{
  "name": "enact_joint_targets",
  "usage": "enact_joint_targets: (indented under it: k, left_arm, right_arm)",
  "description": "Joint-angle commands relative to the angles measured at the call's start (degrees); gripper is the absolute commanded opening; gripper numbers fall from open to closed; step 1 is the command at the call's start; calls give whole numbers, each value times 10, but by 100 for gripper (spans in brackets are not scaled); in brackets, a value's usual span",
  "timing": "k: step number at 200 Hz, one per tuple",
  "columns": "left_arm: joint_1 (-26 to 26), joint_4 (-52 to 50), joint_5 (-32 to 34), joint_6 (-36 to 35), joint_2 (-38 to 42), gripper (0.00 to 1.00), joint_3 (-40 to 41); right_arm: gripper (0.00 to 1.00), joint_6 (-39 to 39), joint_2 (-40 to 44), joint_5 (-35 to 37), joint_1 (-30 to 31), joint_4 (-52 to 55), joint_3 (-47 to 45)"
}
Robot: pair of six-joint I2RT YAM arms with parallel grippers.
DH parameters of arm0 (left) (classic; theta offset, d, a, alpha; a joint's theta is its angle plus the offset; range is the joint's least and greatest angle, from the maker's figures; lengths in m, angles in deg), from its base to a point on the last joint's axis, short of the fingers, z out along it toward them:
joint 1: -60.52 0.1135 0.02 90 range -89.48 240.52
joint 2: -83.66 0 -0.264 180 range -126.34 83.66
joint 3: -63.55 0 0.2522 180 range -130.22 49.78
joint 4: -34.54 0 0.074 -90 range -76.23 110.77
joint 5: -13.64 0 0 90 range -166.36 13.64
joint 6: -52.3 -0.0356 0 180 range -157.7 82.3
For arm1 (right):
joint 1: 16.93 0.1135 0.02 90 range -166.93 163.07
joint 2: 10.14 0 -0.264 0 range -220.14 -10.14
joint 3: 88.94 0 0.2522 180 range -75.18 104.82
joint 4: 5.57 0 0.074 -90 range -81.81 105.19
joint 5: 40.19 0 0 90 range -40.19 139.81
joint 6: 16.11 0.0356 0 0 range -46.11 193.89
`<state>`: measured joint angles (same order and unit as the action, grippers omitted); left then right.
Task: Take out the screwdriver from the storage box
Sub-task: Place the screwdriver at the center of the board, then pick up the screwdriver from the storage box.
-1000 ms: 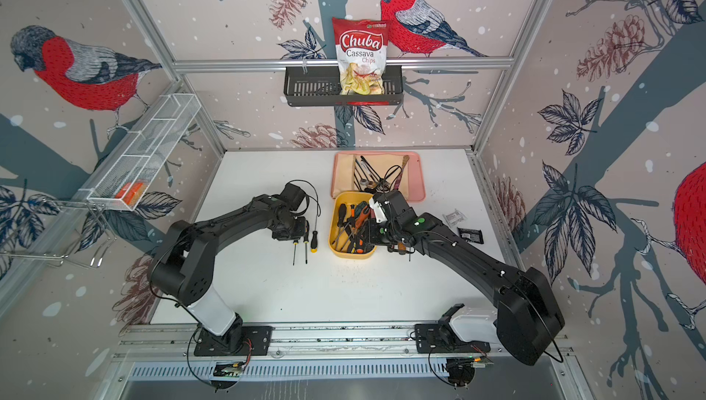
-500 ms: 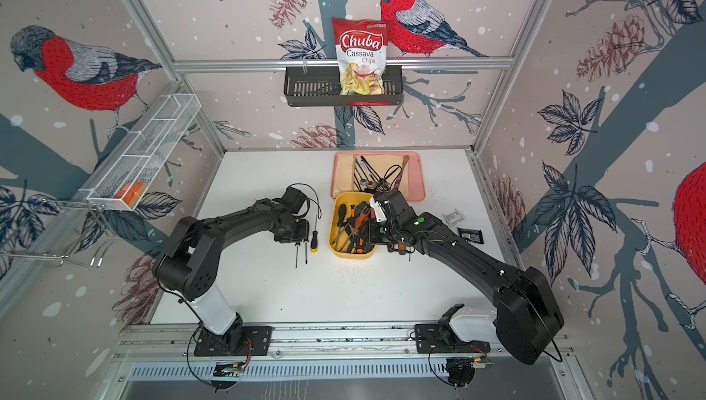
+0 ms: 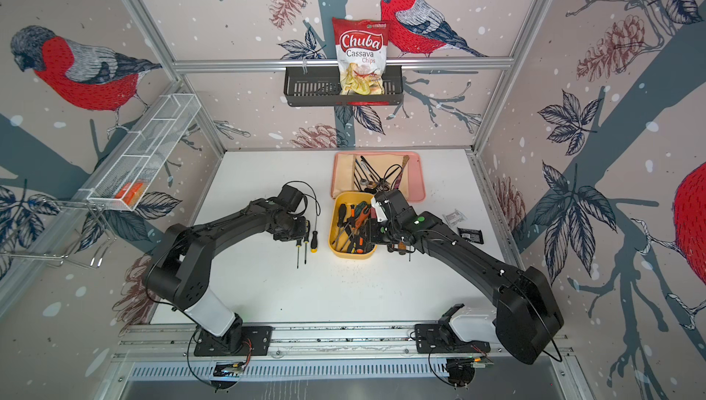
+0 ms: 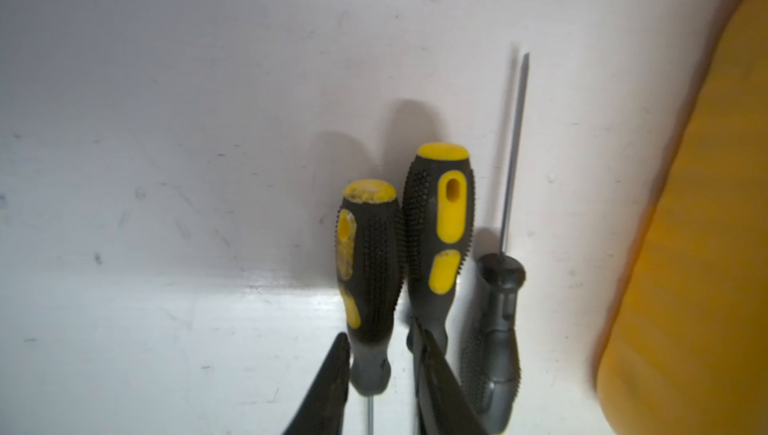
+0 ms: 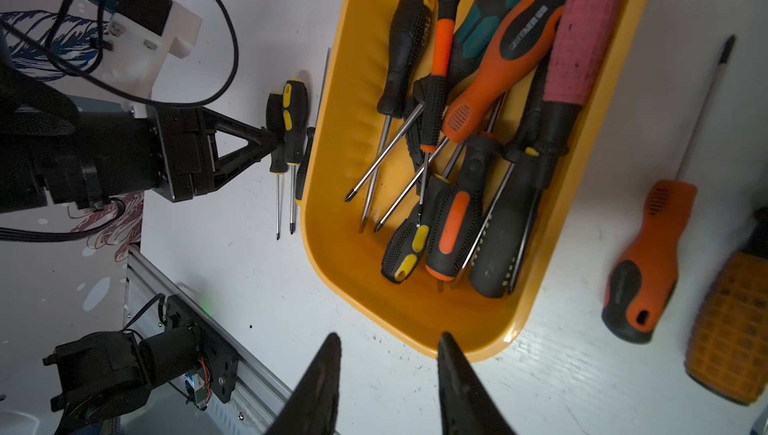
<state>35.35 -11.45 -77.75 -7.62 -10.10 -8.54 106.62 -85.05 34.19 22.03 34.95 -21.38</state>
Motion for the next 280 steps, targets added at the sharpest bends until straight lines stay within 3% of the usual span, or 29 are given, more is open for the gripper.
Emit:
enact_joint_targets:
  k: [1,61,133,193,280]
  left_arm:
    - [0,-14,-9,10,24,30,-1]
    - [-6,-8,-63,21,103,31,8]
    - [-26,63,-164,52,186,34,67]
    - [-31,74,-174,60,212,35,94]
    - [-32,67,-171,53,212,35,97]
  right_arm:
    - [39,-2,-12,21,0,10,15]
    - [38,-2,-72,62,3,34,73]
    - [37,-9,-221,115,21,91,200]
    - [36,-17,-331,141,31,112,279]
    - [33,-24,-409,165,35,135,341]
